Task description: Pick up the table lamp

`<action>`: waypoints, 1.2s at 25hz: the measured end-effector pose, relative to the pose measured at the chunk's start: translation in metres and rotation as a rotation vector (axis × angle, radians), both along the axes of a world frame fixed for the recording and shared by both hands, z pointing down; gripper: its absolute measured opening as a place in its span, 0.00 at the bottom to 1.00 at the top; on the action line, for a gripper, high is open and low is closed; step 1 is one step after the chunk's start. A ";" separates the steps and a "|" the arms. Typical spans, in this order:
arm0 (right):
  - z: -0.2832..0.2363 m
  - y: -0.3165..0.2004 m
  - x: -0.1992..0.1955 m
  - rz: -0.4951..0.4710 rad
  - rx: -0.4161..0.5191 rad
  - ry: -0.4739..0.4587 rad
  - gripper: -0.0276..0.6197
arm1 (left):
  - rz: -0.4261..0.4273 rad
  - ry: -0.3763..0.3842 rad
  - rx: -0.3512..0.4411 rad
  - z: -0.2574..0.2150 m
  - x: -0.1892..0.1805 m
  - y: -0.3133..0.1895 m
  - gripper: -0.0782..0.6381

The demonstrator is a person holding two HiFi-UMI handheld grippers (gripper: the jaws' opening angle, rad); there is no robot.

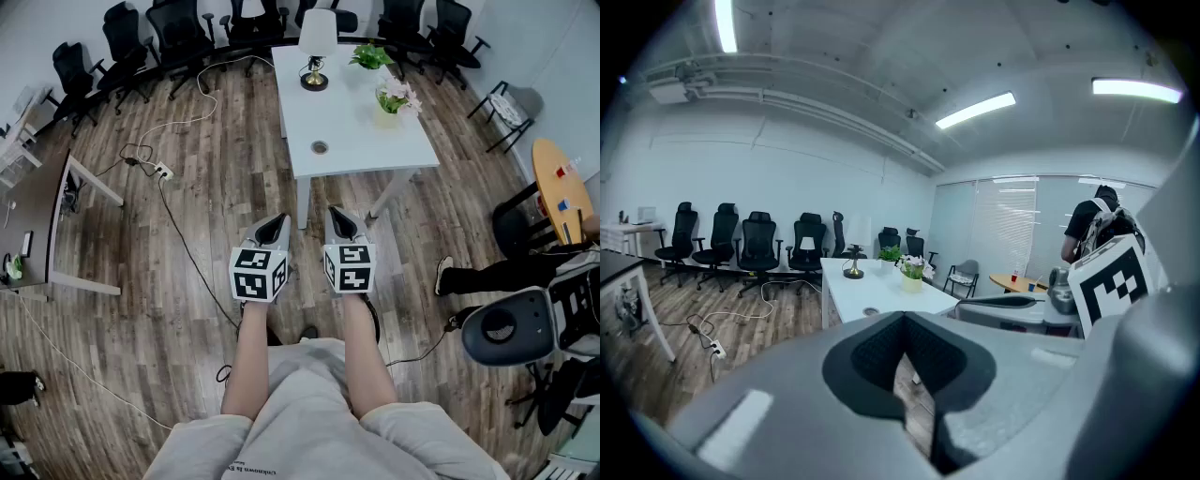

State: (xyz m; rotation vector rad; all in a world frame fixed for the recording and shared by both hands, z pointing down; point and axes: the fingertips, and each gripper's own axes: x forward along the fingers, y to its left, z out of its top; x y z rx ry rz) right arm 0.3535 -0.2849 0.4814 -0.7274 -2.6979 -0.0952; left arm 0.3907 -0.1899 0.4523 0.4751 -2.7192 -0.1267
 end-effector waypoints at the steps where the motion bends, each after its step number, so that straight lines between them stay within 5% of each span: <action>1: 0.001 -0.001 -0.001 0.001 -0.004 0.002 0.08 | 0.001 0.001 -0.007 0.000 0.000 -0.001 0.11; 13: 0.016 0.003 -0.022 0.038 -0.057 0.019 0.08 | 0.012 0.012 -0.020 0.014 -0.019 0.009 0.11; 19: 0.000 0.015 -0.057 0.061 -0.142 -0.017 0.08 | 0.087 -0.010 -0.023 0.001 -0.058 0.017 0.11; 30: -0.001 0.073 -0.137 0.119 -0.084 -0.020 0.08 | 0.202 -0.008 0.063 -0.004 -0.151 0.074 0.11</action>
